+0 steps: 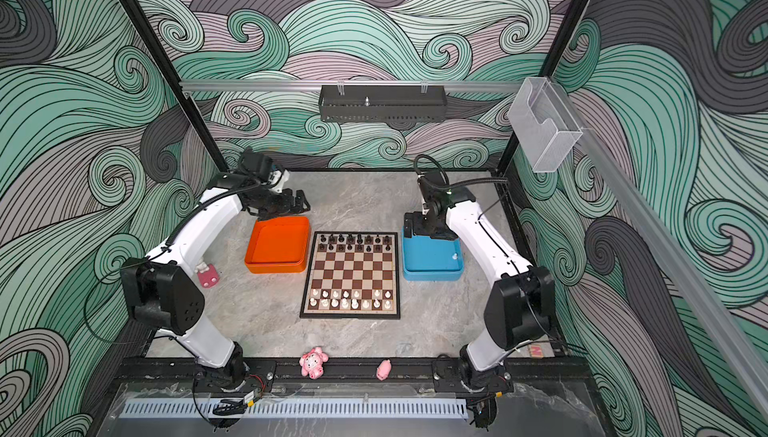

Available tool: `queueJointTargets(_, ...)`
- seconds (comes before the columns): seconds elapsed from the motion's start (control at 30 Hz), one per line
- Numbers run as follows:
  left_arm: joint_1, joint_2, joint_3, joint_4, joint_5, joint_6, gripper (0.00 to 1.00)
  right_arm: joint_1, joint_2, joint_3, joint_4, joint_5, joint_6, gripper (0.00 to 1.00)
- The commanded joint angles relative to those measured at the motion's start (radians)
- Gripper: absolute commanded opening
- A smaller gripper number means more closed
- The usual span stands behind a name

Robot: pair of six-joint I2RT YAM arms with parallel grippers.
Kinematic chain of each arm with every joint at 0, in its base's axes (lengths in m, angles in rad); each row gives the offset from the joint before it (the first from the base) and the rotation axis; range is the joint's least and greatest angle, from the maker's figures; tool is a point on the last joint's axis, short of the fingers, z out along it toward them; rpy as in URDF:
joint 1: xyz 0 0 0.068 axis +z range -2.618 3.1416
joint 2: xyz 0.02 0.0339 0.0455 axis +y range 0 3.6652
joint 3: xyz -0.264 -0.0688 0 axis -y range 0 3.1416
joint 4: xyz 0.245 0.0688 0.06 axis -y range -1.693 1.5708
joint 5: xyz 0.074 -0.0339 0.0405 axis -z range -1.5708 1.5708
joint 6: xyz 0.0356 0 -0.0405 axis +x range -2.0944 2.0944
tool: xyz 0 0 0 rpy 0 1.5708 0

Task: Set up the chess pieces on the board
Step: 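Raise the right gripper over the blue bin while the left shifts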

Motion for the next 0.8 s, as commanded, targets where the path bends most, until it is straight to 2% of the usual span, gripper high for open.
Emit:
queueJointTargets(0.0, -0.016, 0.035, 0.030, -0.037, 0.050, 0.047, 0.99, -0.027, 0.040, -0.027, -0.046, 0.069, 0.022, 0.99)
queueJointTargets(0.2, -0.020, 0.040, 0.012, -0.043, 0.055, 0.055, 0.99, -0.060, 0.148, -0.033, -0.023, 0.159, 0.026, 0.99)
queueJointTargets(0.4, -0.016, 0.043, 0.011, -0.085, 0.014, 0.079, 0.99, -0.110, 0.196, -0.046, 0.029, 0.163, 0.017, 0.98)
queueJointTargets(0.77, -0.012, 0.066, 0.014, -0.089, 0.013, 0.066, 0.99, -0.144, 0.256, -0.094, 0.112, 0.131, 0.031, 0.94)
